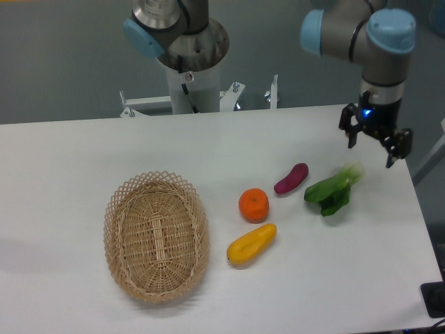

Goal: Place the green vegetable on the table

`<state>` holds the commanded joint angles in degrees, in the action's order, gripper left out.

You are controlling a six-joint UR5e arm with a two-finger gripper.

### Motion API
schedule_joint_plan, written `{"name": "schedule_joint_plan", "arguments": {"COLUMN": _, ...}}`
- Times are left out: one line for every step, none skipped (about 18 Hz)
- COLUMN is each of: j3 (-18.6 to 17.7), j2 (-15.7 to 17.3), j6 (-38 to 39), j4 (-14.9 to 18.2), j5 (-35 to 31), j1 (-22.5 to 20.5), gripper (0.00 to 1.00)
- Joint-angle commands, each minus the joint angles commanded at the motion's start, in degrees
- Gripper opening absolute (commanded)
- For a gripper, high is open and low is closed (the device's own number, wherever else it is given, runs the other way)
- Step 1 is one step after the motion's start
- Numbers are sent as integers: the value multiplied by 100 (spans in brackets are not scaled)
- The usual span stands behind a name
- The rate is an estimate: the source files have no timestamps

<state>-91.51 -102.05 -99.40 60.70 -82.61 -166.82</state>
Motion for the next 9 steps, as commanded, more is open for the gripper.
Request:
{"name": "schedule_joint_plan", "arguments": {"j3": 167, "j2": 44, "j6": 0, "j4": 238, "j5": -35, "j1": 0, "gripper": 100}}
{"name": "schedule_joint_plan", "arguments": {"j3": 308, "j2": 62, "j6": 0, "j4": 475, "j5": -62, "j1": 0, "gripper": 100}}
{"name": "schedule_joint_plan", "arguments": {"j3": 457, "j2": 71, "j6": 0, "j4": 712, "j5": -79, "j1": 0, "gripper": 100}}
{"name": "schedule_joint_plan", "arguments": {"j3": 607, "j2": 71, "j6": 0, "j4": 985, "j5": -123, "j1": 0, "gripper": 100}}
{"name": "schedule_joint_plan", "arguments": {"j3": 756, "j2": 53, "j6": -9, "j4": 1231, "j5": -176, "j1": -9, "gripper": 100}}
{"name": "schedule_joint_plan", "arguments": {"j3": 897, "j2": 53, "j6": -9, "j4": 1434, "j5": -228, "j1": -17, "gripper": 100}}
{"name": "schedule_joint_plan", "arguments": {"j3": 1011, "j2": 53, "j6": -17, "j4": 1601, "j5": -272, "j1": -35, "gripper": 100}}
{"name": "schedule_joint_plan", "arguments": {"j3": 1108, "j2": 53, "j6": -18, "j4": 1716, "j5": -308, "j1": -44, "gripper": 100}}
{"name": "schedule_joint_plan", "arguments": {"j3": 1179, "j2": 53, "j6": -26, "j4": 1813, "j5": -308, "j1": -70, "gripper": 100}}
